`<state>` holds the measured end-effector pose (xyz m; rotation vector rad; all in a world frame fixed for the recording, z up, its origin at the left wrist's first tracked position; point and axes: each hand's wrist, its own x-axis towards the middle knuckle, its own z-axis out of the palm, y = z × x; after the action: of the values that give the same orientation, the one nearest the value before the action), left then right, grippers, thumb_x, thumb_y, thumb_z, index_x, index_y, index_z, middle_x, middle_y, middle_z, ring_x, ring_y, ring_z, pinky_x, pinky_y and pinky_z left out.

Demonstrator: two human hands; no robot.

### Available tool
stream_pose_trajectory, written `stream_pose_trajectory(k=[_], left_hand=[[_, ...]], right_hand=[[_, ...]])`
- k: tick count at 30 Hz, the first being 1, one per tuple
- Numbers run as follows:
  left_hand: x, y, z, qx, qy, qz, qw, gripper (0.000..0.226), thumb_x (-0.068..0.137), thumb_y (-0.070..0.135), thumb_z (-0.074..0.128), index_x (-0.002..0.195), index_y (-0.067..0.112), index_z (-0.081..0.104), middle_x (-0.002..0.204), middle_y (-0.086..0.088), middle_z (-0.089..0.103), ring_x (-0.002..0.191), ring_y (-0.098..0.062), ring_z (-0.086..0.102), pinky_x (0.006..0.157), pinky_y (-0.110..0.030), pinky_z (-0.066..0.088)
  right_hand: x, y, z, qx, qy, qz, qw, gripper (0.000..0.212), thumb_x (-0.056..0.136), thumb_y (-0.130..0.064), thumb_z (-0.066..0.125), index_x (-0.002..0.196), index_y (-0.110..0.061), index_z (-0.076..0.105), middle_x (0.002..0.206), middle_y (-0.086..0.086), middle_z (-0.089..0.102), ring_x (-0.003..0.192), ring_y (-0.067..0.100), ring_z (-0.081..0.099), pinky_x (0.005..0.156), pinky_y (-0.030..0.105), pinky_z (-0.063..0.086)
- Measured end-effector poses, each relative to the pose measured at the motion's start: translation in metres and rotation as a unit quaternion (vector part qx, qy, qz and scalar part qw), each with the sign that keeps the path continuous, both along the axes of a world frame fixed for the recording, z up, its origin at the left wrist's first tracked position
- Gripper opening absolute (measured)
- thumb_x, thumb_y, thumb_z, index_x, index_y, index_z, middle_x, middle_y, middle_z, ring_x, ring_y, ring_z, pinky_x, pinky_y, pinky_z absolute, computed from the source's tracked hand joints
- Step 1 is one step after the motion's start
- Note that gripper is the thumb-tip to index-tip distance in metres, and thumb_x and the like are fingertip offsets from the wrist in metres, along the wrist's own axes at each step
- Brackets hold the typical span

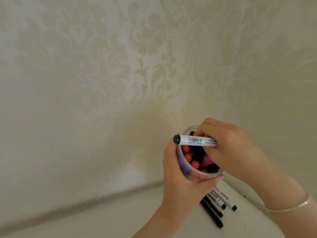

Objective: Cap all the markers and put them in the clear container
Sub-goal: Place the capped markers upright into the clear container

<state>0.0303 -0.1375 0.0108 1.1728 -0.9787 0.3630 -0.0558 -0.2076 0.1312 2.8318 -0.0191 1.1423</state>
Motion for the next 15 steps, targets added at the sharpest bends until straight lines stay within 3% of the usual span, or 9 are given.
stream_pose_trajectory(k=[2, 5, 8, 10, 13, 15], left_hand=[[0.001, -0.001, -0.002, -0.002, 0.015, -0.007, 1.0, 0.108, 0.051, 0.022, 0.096, 0.139, 0.005, 0.035, 0.133, -0.006, 0.05, 0.125, -0.022, 0.052, 0.1, -0.037, 0.048], [0.004, -0.001, -0.004, -0.005, 0.028, -0.012, 1.0, 0.108, 0.051, 0.022, 0.096, 0.14, 0.011, 0.035, 0.136, -0.003, 0.048, 0.127, -0.022, 0.05, 0.101, -0.039, 0.048], [0.007, -0.001, -0.005, -0.009, 0.035, -0.008, 0.999, 0.109, 0.051, 0.022, 0.095, 0.141, 0.012, 0.034, 0.136, -0.001, 0.047, 0.128, -0.019, 0.049, 0.099, -0.037, 0.05], [0.009, -0.001, -0.006, -0.011, 0.037, -0.004, 0.999, 0.108, 0.05, 0.022, 0.094, 0.14, 0.012, 0.035, 0.137, -0.001, 0.047, 0.129, -0.018, 0.049, 0.099, -0.036, 0.05], [0.009, -0.001, -0.007, -0.001, 0.028, -0.003, 1.0, 0.108, 0.051, 0.025, 0.094, 0.141, 0.01, 0.034, 0.137, -0.003, 0.047, 0.129, -0.02, 0.048, 0.101, -0.036, 0.049], [0.008, -0.001, -0.006, 0.005, 0.027, -0.003, 1.0, 0.108, 0.052, 0.028, 0.093, 0.141, 0.01, 0.034, 0.137, -0.004, 0.047, 0.129, -0.022, 0.048, 0.102, -0.038, 0.048]], right_hand=[[0.0, 0.007, 0.007, 0.028, 0.061, -0.059, 0.996, 0.022, 0.085, -0.011, 0.053, 0.085, -0.028, 0.067, 0.069, -0.018, 0.05, 0.06, 0.011, 0.049, 0.05, 0.029, 0.045], [-0.005, 0.009, 0.019, 0.116, 0.117, -0.125, 0.978, 0.012, 0.088, -0.026, 0.054, 0.095, -0.035, 0.058, 0.083, -0.013, 0.059, 0.069, 0.011, 0.055, 0.056, 0.026, 0.043], [-0.014, 0.007, 0.027, 0.225, 0.152, -0.117, 0.955, 0.022, 0.083, -0.037, 0.054, 0.095, -0.027, 0.038, 0.086, -0.007, 0.055, 0.066, 0.015, 0.05, 0.06, 0.032, 0.043], [-0.022, 0.006, 0.033, 0.301, 0.194, -0.097, 0.928, 0.018, 0.087, -0.035, 0.049, 0.09, -0.025, 0.034, 0.078, -0.005, 0.047, 0.061, 0.014, 0.041, 0.057, 0.03, 0.036], [-0.031, -0.003, 0.043, 0.324, 0.232, -0.077, 0.914, 0.008, 0.09, -0.017, 0.049, 0.085, -0.023, 0.046, 0.064, -0.001, 0.053, 0.054, 0.013, 0.044, 0.058, 0.03, 0.039], [-0.034, -0.006, 0.048, 0.33, 0.251, -0.067, 0.908, 0.018, 0.086, -0.011, 0.054, 0.076, -0.025, 0.057, 0.06, 0.004, 0.064, 0.049, 0.014, 0.055, 0.062, 0.036, 0.047]])
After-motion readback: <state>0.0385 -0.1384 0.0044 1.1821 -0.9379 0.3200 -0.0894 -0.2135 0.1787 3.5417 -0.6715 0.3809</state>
